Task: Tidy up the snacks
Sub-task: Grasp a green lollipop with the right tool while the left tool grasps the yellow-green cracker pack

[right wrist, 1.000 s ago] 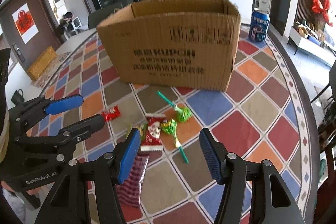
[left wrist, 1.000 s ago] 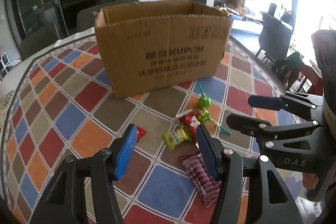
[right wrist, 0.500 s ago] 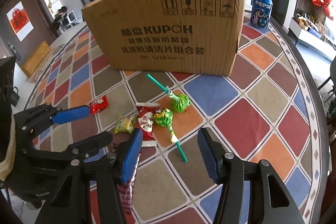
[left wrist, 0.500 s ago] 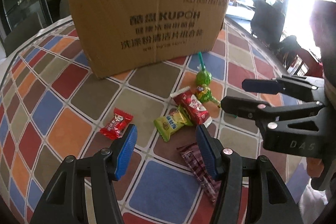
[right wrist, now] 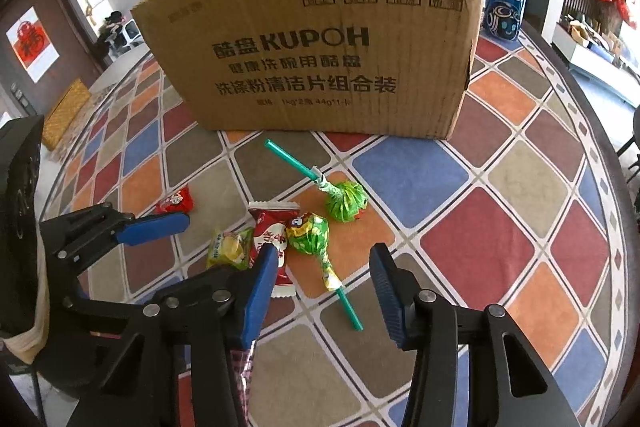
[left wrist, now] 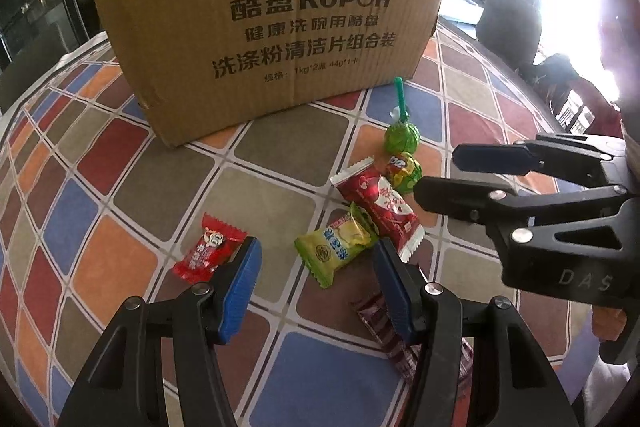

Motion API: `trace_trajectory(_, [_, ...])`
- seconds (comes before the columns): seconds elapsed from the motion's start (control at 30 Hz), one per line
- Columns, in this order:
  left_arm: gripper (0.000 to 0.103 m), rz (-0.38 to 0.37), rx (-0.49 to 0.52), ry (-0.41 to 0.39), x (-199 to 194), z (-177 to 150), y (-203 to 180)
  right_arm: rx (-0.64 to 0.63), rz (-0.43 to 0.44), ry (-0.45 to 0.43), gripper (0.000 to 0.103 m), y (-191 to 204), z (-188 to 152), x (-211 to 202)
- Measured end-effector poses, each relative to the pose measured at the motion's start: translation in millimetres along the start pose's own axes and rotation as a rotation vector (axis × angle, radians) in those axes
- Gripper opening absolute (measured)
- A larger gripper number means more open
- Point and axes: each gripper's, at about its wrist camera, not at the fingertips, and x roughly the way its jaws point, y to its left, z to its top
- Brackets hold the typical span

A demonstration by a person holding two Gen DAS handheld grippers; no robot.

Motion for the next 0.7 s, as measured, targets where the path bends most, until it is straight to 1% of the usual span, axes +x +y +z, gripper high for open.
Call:
trace_trajectory(0.1, [0.057,-0.012,-0.013,-0.001,2.3,2.8,1.3,0.003,0.005,0.007,0.046,-1.2,0.4,4.0])
trace_trajectory(0.2, [0.054,-0.025,-0.028,0.001,5.5,4.7,3.5,0.007,0.010,0.012,0.046,-2.3,1.1,6.7])
trace_trajectory(0.23, [0.053,-0.023,-0.030,0.000,6.7,5.3,4.2,0.007,0.011,0.013,0.045,-2.6,1.3,7.3])
trace_trajectory(0.4, [0.040,-0.037,-0.037,-0.003,8.3,5.5,4.3,0.008,0.017,0.020,0.043,-2.8,2.9,12.2])
trace_trajectory(0.47, [0.029,-0.036,-0.034,-0.001,8.1,5.1,3.8,0.011,0.020,0.020,0.042,-2.9,4.2,13.4])
trace_trajectory(0.53, [0.023,-0.043,-0.045,0.001,8.3,5.0,4.1,0.010,0.023,0.023,0.041,-3.1,4.9,14.9])
trace_trajectory(0.7, [0.022,-0.066,-0.110,0.001,6.9,4.0,11.3,0.013,0.033,0.034,0.035,-2.2,6.9,21.6])
